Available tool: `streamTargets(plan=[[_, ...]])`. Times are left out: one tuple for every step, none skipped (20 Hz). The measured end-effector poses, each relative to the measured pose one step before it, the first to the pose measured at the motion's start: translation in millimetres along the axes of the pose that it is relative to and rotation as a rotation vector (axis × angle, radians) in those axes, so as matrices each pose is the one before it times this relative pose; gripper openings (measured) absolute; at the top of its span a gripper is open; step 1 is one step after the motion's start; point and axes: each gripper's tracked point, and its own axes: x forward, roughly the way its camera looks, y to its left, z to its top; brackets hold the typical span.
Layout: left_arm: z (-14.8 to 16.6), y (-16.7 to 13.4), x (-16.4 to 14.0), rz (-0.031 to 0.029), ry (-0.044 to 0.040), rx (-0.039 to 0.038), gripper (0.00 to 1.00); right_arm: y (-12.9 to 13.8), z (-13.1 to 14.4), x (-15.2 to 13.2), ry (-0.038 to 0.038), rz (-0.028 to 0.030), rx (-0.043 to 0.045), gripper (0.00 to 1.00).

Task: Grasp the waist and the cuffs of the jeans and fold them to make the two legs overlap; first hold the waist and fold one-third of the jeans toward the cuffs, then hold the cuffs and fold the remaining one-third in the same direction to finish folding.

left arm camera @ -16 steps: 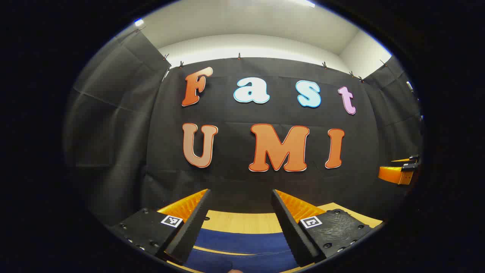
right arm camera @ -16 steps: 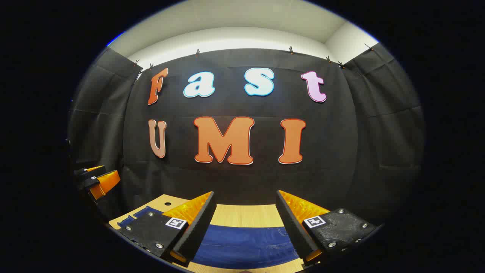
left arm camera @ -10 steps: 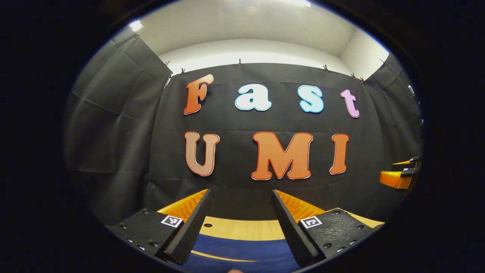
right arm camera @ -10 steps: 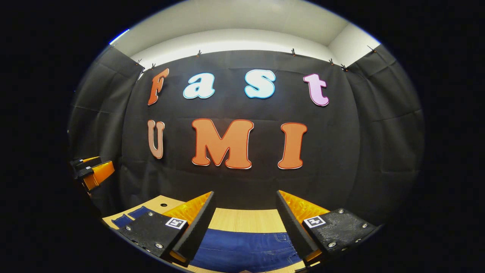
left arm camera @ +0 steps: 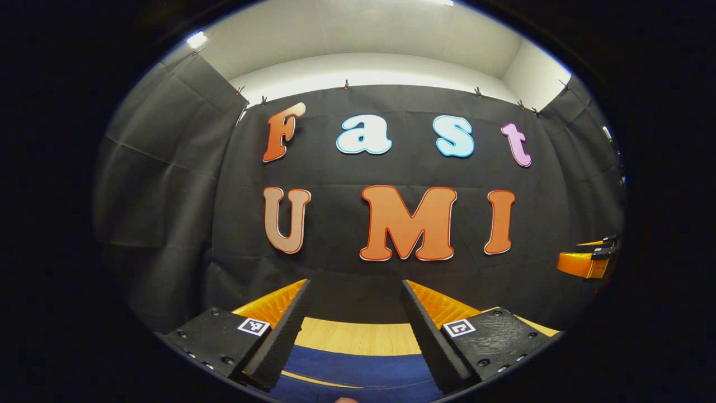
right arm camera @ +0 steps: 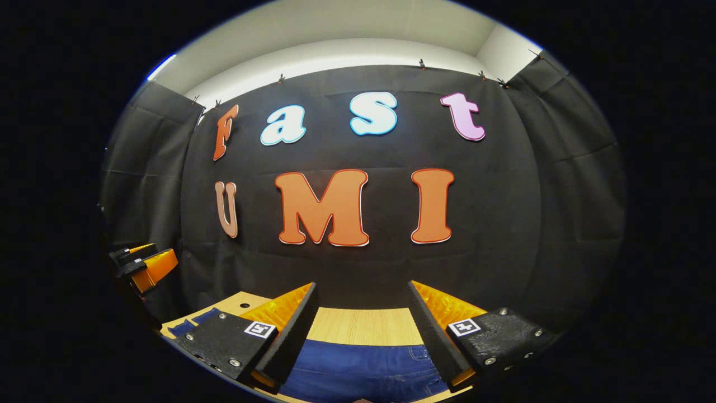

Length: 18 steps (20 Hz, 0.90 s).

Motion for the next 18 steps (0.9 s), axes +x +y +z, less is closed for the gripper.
streamTargets(plan=[[-9.05, -0.25, 0.21, 0.00448, 0.01544, 0.00655, 0.94, -2.77, -5.43, 2.93, 0.01181, 0.00563, -0.00446, 0.92], [-5.93, 3.81, -0.16, 0.00982, 0.01189, 0.00802, 0.94, -3.09, -6.43, 2.1, 0.01825, 0.00395, 0.00087, 0.92], [-7.23, 3.37, 0.65, 0.00282, 0.01087, 0.00711, 0.94, -2.44, -6.04, 2.36, 0.02154, -0.00046, 0.00517, 0.96], [-5.69, 5.82, 0.81, 0.00373, 0.0075, 0.0072, 0.94, -3.19, -5.97, 2.47, 0.02048, -0.00197, 0.00356, 0.96], [-4.79, 8.89, 2.16, 0.00884, 0.00764, 0.0048, 0.94, -2.87, -6.38, 2.37, 0.02, -0.0049, -0.00155, 0.96], [-7.76, 10.49, 3.73, 0.00756, 0.0152, 0.00291, 0.94, -5.91, -7.72, 2.04, 0.0199, -0.01376, -0.00288, 0.96], [-7.32, 12.8, 2.73, 0.01202, 0.02307, 0.00151, 0.98, -7.9, -8.4, 1.84, 0.02475, -0.02199, 0.00546, 0.96], [-10.05, 13.34, 2.45, 0.01381, 0.02535, -0.00108, 0.95, -7.0, -9.35, 0.88, 0.02671, -0.01947, 0.01332, 0.97], [-11.08, 16.46, 3.97, 0.01872, 0.02514, -0.00693, 0.95, -5.95, -9.69, 1.22, 0.02586, -0.01701, 0.01962, 0.97], [-10.12, 16.5, 3.9, 0.02027, 0.02566, -0.00858, 0.97, -4.74, -10.45, 3.31, 0.03182, -0.01714, 0.02356, 0.97], [-9.69, 15.34, 4.38, 0.02332, 0.02726, -0.00987, 0.95, -5.67, -11.58, 1.54, 0.0388, -0.01752, 0.02193, 0.97], [-8.22, 16.42, 3.66, 0.02231, 0.02762, -0.00876, 0.97, -5.37, -11.84, 1.07, 0.04078, -0.01583, 0.01991, 0.96], [-10.81, 16.33, 3.72, 0.02257, 0.02274, -0.00972, 0.95, -5.6, -9.9, 2.0, 0.03209, -0.01536, 0.01872, 0.97], [-10.14, 13.99, 4.54, 0.01664, 0.02087, -0.01174, 0.97, -5.6, -7.68, 1.6, 0.02445, -0.01363, 0.01716, 0.97], [-6.58, 13.55, 3.21, 0.01461, 0.02257, -0.01319, 0.97, -5.01, -5.29, 2.28, 0.01834, -0.01459, 0.01552, 0.97], [-6.74, 11.67, 4.02, 0.01318, 0.0236, -0.01851, 0.97, -4.87, -6.17, 1.92, 0.02294, -0.01557, 0.01673, 0.97], [-7.7, 10.49, 1.89, 0.00845, 0.02821, -0.02295, 0.97, -4.75, -5.16, 2.39, 0.01859, -0.01122, 0.01815, 0.96], [-7.6, 12.36, 3.36, 0.0148, 0.0314, -0.02228, 0.97, -6.3, -6.03, 2.74, 0.02155, -0.01326, 0.02026, 0.96]])
